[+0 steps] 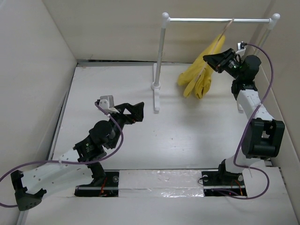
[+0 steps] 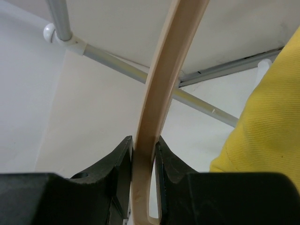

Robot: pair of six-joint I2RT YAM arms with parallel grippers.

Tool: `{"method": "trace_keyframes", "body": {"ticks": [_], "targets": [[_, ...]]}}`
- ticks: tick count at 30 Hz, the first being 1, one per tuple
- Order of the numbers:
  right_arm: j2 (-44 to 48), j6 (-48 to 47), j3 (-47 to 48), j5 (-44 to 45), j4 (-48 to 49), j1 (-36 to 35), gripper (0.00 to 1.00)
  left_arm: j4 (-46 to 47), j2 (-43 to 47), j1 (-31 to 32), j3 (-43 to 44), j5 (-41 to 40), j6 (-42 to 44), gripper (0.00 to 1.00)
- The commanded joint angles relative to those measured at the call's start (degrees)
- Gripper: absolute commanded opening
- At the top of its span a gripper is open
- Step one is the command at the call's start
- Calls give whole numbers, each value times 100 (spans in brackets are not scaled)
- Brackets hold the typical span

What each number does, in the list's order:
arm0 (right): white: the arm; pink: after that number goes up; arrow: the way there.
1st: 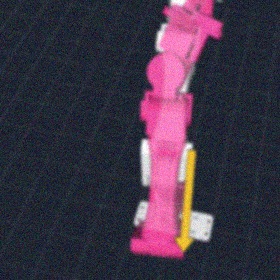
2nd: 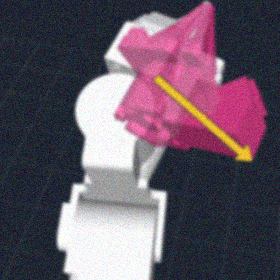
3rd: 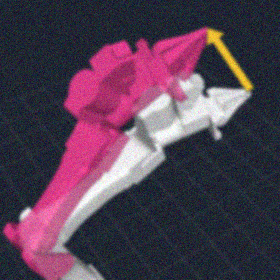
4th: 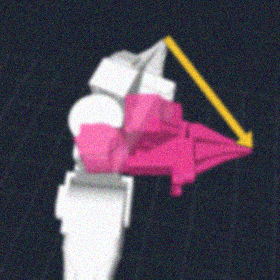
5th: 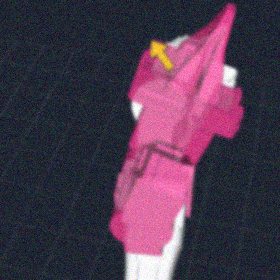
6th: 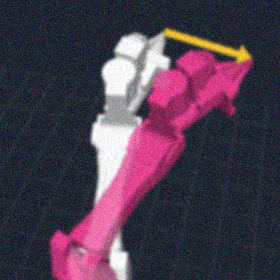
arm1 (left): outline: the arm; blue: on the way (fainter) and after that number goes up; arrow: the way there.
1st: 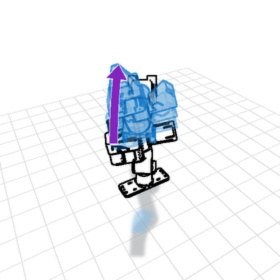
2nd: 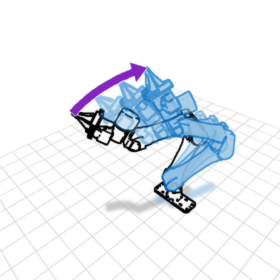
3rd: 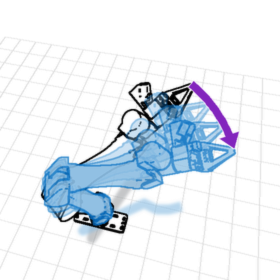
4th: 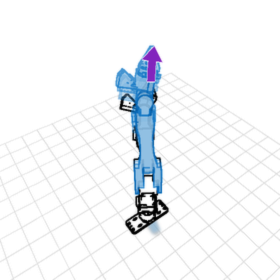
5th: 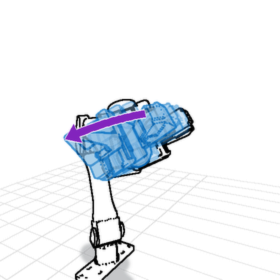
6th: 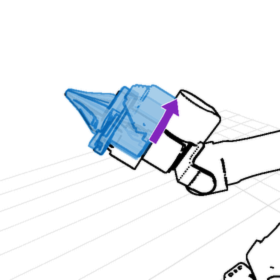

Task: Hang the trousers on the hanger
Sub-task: Place the hanger at the clothesline.

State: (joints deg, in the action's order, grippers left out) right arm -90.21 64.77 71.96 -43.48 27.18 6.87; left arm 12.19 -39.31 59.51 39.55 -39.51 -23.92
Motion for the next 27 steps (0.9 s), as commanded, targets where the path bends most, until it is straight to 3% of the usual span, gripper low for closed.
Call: {"method": "trace_keyframes", "body": {"ticks": [1, 4, 9, 13, 18, 24, 25, 27], "targets": [[189, -97, 687, -134, 1553, 182, 0, 178, 55, -18, -123, -40, -165, 99], [241, 158, 591, -248, 2036, 183, 0, 223, 46, -18, -202, -57, -183, 99], [198, -168, 766, -134, 1413, 183, 0, 284, 37, -18, -228, -83, -166, 99], [-250, 386, 810, -309, 2150, 305, 0, 101, 2, -71, -79, -136, -148, 99], [-330, 150, 696, -239, 1897, 358, 0, 126, 178, -71, -254, -285, -236, 99], [-357, 264, 285, -292, 2274, 473, 0, -102, 275, -71, -246, -514, -411, 99], [-287, 238, 205, -301, 2318, 473, 7, -189, 266, -71, -237, -514, -429, 99], [-59, 19, -154, -249, 2336, 525, 45, -356, 266, -71, -211, -610, -604, 99]]}}
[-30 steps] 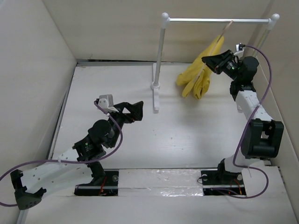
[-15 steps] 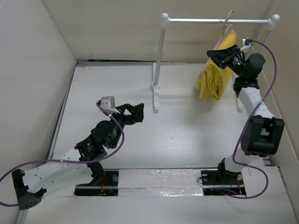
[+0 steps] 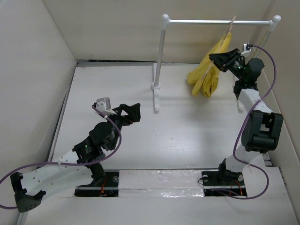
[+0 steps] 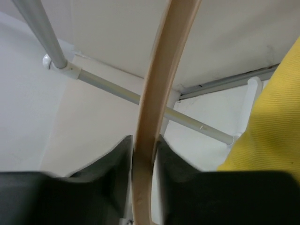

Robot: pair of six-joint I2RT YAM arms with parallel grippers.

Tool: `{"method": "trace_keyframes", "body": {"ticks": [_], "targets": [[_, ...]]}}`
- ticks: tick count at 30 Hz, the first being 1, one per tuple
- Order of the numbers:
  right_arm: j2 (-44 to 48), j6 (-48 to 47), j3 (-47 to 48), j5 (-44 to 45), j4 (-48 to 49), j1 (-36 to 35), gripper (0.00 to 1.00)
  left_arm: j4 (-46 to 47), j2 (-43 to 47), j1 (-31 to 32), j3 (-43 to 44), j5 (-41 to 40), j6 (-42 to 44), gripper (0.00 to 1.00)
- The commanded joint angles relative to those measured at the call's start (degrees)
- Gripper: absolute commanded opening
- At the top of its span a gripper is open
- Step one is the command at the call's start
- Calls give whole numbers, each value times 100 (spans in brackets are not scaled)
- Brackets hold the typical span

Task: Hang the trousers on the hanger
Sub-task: Place the hanger at the clothesline, then reset both arms

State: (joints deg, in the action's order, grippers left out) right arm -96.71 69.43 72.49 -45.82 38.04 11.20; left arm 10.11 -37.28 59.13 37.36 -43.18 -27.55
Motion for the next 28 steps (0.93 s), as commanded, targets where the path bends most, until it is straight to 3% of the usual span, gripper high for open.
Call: {"method": "trace_keyframes", "body": {"ticks": [1, 2, 8, 12, 19, 23, 28], "targets": [[591, -448, -331, 20, 1206, 93, 46, -167, 71, -34, 8, -261, -242, 99], [835, -552, -436, 56, 1136, 162, 99, -167, 71, -34, -10, -279, -251, 99], [1934, -1616, -1357, 258, 362, 374, 100, -659, 220, -34, 280, -718, -356, 99], [3416, -2562, -2078, 241, -287, 506, 100, -834, 615, -34, 263, -745, -382, 99], [5834, -4111, -3704, 293, -2516, 330, 100, -1634, 1642, -34, -291, -675, -1085, 99], [6128, -4807, -3926, -146, -3391, 128, 100, -1617, 2110, -34, -572, -508, -1217, 99], [6445, -5317, -3900, 135, -4138, 128, 100, -1460, 2120, -34, -634, -367, -1218, 99]]}}
